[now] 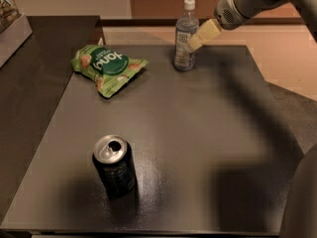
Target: Move blue plastic bottle near pepsi can
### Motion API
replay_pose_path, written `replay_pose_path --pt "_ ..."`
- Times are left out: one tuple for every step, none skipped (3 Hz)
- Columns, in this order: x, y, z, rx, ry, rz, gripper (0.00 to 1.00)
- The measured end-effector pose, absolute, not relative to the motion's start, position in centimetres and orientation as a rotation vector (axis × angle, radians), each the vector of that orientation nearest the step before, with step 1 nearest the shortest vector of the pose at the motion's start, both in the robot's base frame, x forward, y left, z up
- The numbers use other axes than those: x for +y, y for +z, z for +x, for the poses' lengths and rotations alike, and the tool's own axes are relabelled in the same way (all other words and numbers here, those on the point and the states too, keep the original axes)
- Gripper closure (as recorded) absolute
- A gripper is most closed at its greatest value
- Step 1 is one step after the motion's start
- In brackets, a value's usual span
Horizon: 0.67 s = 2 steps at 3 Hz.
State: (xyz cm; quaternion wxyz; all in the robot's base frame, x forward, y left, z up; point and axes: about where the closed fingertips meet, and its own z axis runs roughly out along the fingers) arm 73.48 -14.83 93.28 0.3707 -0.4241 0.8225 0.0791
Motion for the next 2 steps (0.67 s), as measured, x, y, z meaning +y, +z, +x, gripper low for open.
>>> replay_pose_path --pt "-13.6 92.7 74.5 2.098 0.255 -1.080 0.00" --pt "-12.5 92.4 74.7 2.082 0.300 -1.097 0.00"
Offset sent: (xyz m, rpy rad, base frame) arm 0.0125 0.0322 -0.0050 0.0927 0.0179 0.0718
